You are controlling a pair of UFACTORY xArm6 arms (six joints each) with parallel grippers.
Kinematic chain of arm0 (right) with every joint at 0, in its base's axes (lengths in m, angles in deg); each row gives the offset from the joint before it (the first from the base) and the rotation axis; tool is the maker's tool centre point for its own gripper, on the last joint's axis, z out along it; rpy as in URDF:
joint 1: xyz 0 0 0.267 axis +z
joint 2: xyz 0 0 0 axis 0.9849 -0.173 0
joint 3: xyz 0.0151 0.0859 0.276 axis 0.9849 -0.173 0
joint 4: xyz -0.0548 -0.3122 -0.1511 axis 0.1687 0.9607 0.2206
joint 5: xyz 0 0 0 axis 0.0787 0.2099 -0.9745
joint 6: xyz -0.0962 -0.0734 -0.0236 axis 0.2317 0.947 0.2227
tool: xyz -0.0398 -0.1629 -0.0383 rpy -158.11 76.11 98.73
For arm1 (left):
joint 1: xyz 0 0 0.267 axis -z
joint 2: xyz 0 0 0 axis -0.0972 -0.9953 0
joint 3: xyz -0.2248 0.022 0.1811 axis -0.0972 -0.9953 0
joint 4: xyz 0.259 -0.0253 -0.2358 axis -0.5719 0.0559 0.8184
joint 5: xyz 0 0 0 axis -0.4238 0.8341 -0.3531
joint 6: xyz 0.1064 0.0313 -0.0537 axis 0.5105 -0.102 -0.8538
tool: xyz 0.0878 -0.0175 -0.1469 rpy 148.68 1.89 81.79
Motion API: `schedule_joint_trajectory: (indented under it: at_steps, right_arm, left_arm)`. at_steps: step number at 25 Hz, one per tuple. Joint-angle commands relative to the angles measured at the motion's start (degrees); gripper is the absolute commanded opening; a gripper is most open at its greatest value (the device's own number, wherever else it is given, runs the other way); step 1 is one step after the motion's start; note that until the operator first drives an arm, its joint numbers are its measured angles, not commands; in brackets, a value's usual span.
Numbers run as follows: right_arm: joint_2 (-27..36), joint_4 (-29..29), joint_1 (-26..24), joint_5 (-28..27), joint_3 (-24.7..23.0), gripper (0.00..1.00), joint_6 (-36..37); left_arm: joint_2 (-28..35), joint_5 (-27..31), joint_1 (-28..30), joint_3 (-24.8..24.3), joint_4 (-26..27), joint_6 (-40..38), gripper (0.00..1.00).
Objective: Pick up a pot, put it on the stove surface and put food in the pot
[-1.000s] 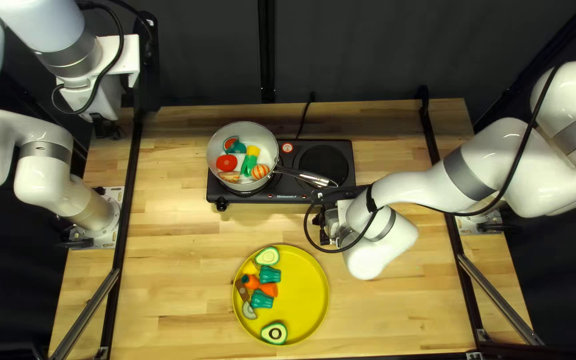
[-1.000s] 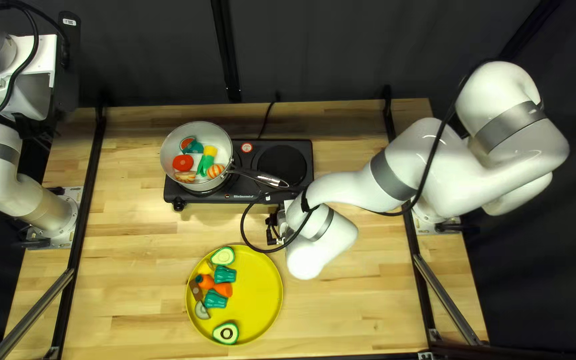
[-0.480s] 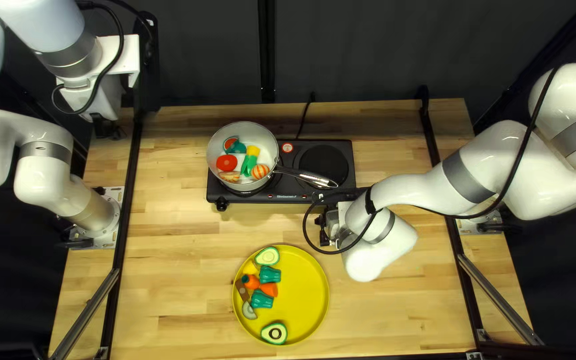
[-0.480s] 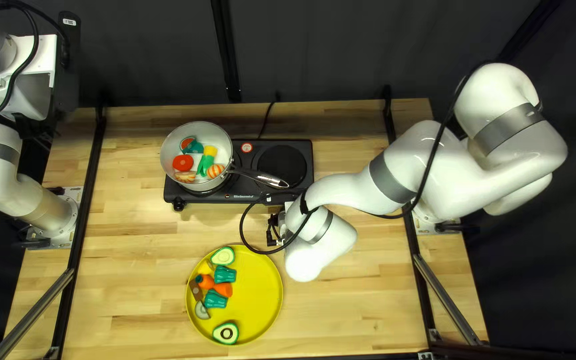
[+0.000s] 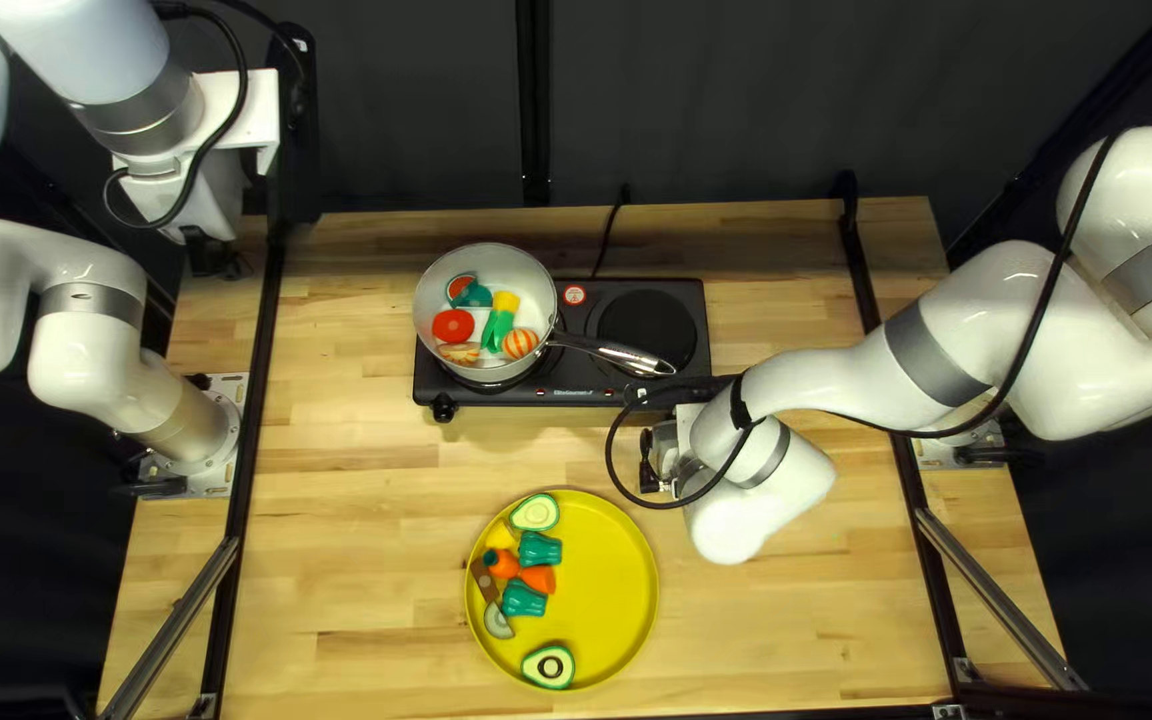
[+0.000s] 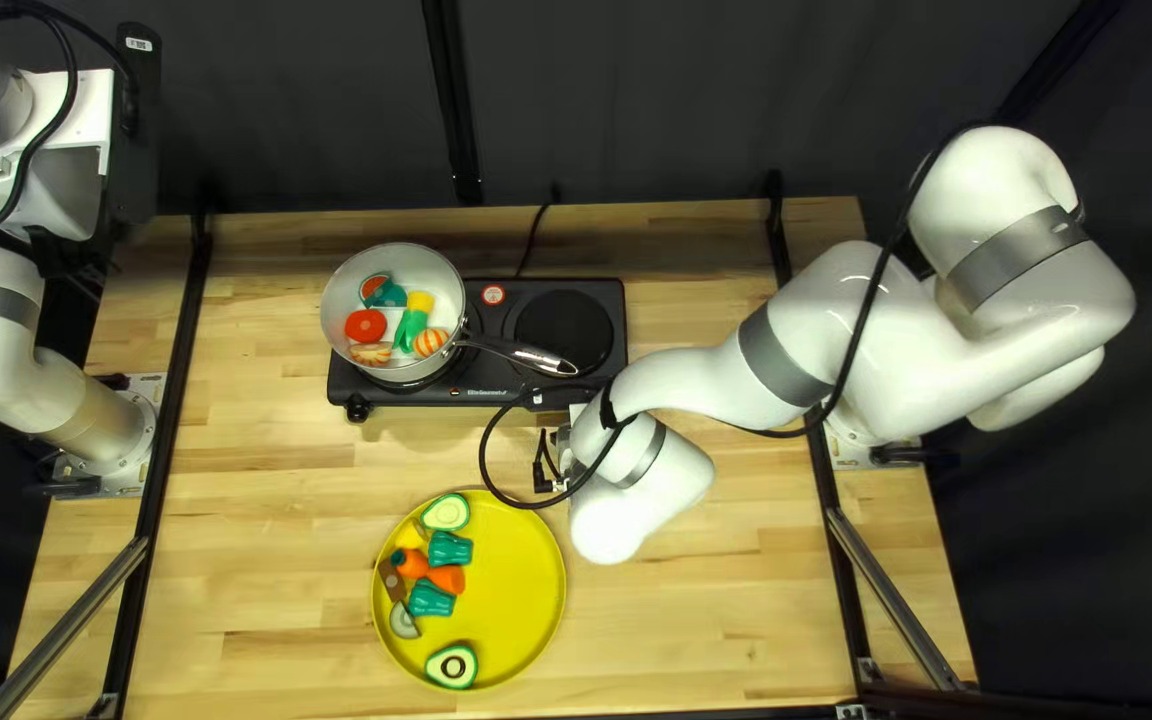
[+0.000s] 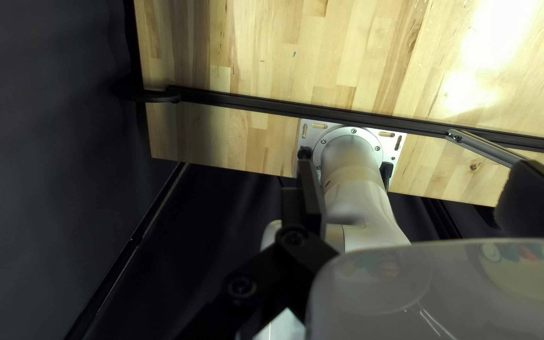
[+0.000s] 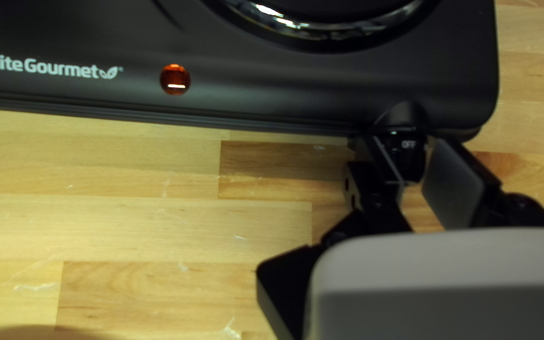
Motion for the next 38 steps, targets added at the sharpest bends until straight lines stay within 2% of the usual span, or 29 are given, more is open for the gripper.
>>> schedule_joint_trajectory:
  at_steps: [1, 10, 23, 24, 25, 33, 38]
  right_arm:
    - [-0.9, 0.6, -0.2, -0.9, 1.5, 0.00, 2.8]
    - [-4.5, 0.7, 0.2, -3.8, 5.9, 0.00, 9.7]
    - [-5.1, -1.1, 2.8, -8.4, 7.9, 0.00, 12.6]
    - [-5.1, -1.3, 3.0, -8.5, 7.9, 0.63, 12.6]
    - [-5.4, -1.8, 3.3, -8.9, 8.5, 1.00, 12.7]
    - [-4.2, -4.4, 7.9, -12.1, 10.3, 1.00, 10.1]
    - [-3.2, -6.8, 8.6, -14.5, 11.4, 1.00, 9.6]
  left_arm:
    - [0.0, 0.0, 0.0, 0.0, 0.0, 0.0, 1.00]
    - [0.0, 0.0, 0.0, 0.0, 0.0, 0.0, 1.00]
    - [0.0, 0.0, 0.0, 0.0, 0.0, 0.0, 1.00]
    - [0.0, 0.0, 0.0, 0.0, 0.0, 0.0, 1.00]
    - [0.0, 0.0, 0.0, 0.0, 0.0, 0.0, 1.00]
    - [0.0, 0.0, 0.0, 0.0, 0.0, 0.0, 1.00]
    - [0.0, 0.0, 0.0, 0.0, 0.0, 0.0, 1.00]
